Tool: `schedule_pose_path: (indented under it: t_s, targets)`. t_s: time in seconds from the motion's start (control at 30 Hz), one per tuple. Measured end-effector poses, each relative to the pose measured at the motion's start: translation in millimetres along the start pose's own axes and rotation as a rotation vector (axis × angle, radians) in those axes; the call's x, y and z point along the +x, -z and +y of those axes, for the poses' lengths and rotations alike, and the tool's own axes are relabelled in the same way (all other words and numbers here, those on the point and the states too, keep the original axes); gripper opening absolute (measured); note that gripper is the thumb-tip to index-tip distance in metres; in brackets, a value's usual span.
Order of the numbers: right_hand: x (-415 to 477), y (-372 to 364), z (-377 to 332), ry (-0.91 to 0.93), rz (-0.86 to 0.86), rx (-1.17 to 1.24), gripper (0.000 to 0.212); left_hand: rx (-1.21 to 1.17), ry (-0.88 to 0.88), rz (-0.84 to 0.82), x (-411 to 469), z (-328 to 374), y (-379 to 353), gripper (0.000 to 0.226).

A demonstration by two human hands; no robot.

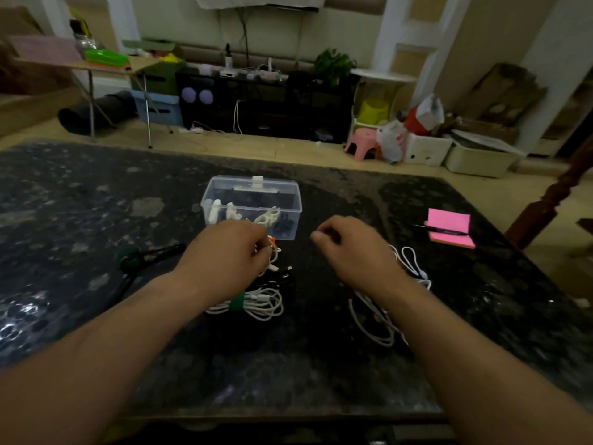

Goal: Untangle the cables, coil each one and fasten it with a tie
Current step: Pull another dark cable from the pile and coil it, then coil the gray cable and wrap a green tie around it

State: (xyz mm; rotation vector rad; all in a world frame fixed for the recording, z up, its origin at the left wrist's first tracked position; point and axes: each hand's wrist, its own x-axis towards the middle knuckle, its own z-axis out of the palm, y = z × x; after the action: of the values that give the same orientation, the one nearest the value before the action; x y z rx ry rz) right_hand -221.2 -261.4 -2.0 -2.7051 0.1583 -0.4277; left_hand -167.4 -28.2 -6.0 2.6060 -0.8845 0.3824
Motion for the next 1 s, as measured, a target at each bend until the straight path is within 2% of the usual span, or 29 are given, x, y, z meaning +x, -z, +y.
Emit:
schedule_pose_path:
  t_s: [0.1,0.2,0.4,0.43,0.53,0.6,0.67,0.7,0.77,0.83,0.9,1.0]
  targets:
    - [10.7,36.3,31.4,-0.141,0.060,0.042,0.022,-0.128,0.027,-0.022,6.8,15.1,-3.3,0.021]
    - [12.3,62.7,68.2,-0.260,0.050,0.013,0.022,-0.206,0.002,-0.033,13.5,33.3,-6.8,0.023]
    - [-4.8,76.5,108.6,-0.355,-0.187,-0.063,0.023,-0.270,-0.041,-0.034,26.9,61.1,-13.1,0.020]
    - [-6.3,73.7,108.7,-0.347,-0.232,-0.079,0.035,-0.270,-0.047,-0.035,28.8,64.1,-15.3,0.020]
    - [-10.9,56.9,100.3,-0.316,-0.400,-0.046,0.092,-0.280,-0.054,-0.059,31.7,72.9,-20.2,0.021]
    - [-12.3,43.0,90.6,-0.307,-0.545,-0.009,0.122,-0.264,-0.047,-0.076,29.4,74.6,-23.4,0.020]
    - [-11.3,29.5,83.9,-0.274,-0.624,-0.091,0.136,-0.245,-0.045,-0.077,25.1,72.8,-26.4,0.019]
    - [-10.3,24.4,80.9,-0.257,-0.623,-0.174,0.136,-0.238,-0.045,-0.073,23.0,71.4,-27.5,0.019]
    - [-8.0,15.6,76.7,-0.192,-0.582,-0.333,0.121,-0.229,-0.044,-0.070,19.0,68.9,-28.3,0.019]
    - [-5.7,14.5,71.4,-0.096,-0.546,-0.408,0.081,-0.228,-0.043,-0.077,17.0,67.3,-27.7,0.019]
    - [-1.0,21.7,68.2,-0.084,-0.503,-0.354,0.050,-0.232,-0.040,-0.080,16.5,65.3,-27.2,0.018]
    - [4.4,50.8,66.4,-0.149,-0.359,-0.146,0.038,-0.253,-0.029,-0.087,16.5,63.1,-26.9,0.019]
